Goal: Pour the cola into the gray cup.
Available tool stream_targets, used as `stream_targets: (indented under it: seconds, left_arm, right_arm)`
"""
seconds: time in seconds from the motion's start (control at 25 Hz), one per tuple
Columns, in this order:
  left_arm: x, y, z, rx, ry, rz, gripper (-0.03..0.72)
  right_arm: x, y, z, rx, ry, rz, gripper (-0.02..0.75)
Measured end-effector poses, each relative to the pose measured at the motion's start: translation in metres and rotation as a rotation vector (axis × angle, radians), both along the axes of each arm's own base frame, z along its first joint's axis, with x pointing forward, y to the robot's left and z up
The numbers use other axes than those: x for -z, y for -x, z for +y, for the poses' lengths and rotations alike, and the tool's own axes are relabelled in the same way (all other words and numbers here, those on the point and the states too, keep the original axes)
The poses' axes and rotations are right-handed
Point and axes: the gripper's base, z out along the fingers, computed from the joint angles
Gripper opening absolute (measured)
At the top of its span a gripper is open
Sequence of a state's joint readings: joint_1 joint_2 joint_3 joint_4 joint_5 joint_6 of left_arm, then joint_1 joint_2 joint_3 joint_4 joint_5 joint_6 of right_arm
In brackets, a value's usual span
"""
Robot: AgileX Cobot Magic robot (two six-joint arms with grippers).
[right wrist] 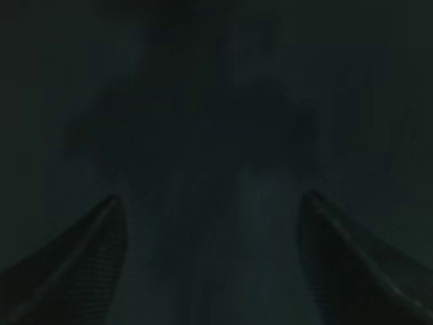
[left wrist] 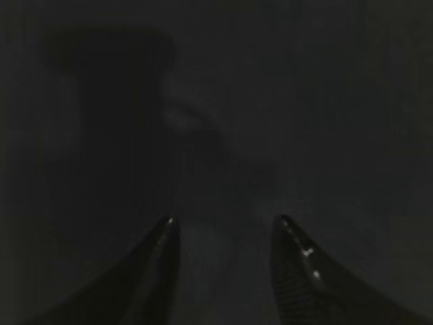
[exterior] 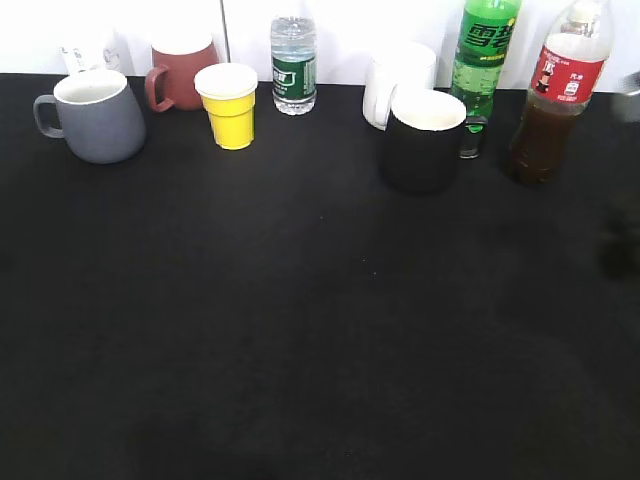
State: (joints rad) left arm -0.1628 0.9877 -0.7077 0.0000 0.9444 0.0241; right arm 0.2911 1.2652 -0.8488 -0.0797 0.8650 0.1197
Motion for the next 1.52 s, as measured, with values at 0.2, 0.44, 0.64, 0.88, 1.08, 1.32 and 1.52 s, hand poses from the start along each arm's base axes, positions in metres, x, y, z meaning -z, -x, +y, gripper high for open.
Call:
stream_targets:
  seconds: [0.2, 0.44, 0.64, 0.88, 1.08, 1.32, 1.52]
  left_arm:
    - [-0.048, 0.111, 0.018, -0.001, 0.048, -0.291, 0.407]
    - [-0.015, 0.164, 0.028, -0.003, 0.077, -0.51, 0.409]
    - [-0.011, 0.155, 0.025, -0.001, 0.092, -0.56, 0.406]
    - [-0.011, 0.154, 0.025, -0.001, 0.093, -0.565, 0.384]
    - [-0.011, 0.154, 0.026, -0.024, 0.087, -0.566, 0.287]
    - [-0.011, 0.171, 0.027, -0.1, 0.076, -0.678, 0.232]
    - [-0.011, 0.171, 0.028, -0.102, 0.07, -0.68, 0.232]
  right_arm:
    - [-0.065, 0.117, -0.029, -0.019, -0.154, -0.304, 0.594]
    - [-0.02, 0.211, -0.057, -0.029, -0.232, -0.575, 0.594]
    - [-0.021, 0.216, -0.058, -0.033, -0.256, -0.622, 0.594]
    - [-0.021, 0.217, -0.055, -0.04, -0.292, -0.614, 0.594]
    - [-0.021, 0.217, -0.055, 0.0, -0.287, -0.618, 0.594]
    - [-0.021, 0.227, -0.055, 0.246, -0.223, -0.724, 0.594]
    - [-0.021, 0.227, -0.054, 0.244, -0.236, -0.725, 0.592]
